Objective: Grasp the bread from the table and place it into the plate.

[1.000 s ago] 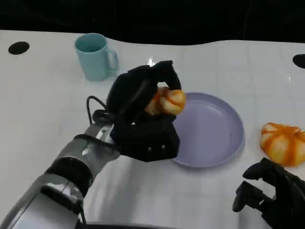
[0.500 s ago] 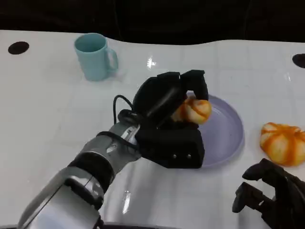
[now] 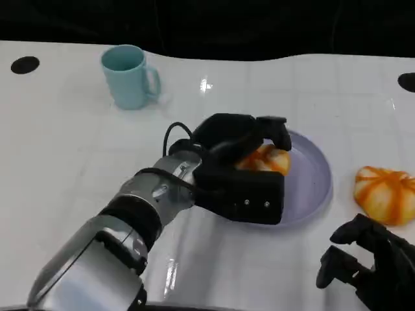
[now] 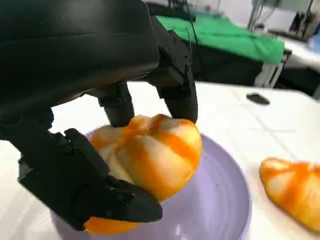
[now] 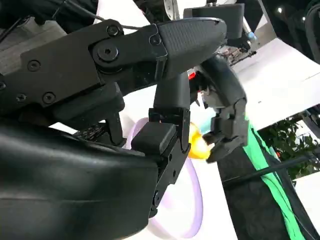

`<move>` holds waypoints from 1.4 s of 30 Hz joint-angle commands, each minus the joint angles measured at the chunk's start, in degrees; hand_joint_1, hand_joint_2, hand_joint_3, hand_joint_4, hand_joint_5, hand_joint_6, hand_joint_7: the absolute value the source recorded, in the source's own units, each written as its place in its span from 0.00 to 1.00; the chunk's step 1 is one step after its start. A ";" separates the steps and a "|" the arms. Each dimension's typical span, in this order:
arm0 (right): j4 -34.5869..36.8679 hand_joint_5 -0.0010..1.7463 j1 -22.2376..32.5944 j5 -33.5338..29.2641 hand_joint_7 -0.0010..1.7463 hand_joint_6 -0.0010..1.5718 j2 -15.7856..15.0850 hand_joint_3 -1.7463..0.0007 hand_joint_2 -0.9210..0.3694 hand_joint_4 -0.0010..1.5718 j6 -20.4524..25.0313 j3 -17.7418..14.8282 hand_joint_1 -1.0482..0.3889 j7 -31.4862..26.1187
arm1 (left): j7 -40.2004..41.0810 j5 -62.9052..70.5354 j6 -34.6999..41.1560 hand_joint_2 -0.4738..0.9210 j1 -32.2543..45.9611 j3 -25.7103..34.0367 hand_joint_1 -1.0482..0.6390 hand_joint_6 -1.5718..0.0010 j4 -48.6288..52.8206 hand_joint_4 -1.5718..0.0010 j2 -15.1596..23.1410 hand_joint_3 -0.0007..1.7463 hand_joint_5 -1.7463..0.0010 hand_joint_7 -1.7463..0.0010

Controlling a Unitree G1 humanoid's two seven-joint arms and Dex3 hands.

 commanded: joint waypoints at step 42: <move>-1.58 0.90 1.03 0.48 0.61 0.50 -0.66 0.88 0.00 0.45 0.58 -0.64 0.35 -0.03 | -36.96 -55.08 4.30 1.00 28.56 31.61 0.24 0.49 -33.41 0.54 -0.38 0.22 0.54 0.85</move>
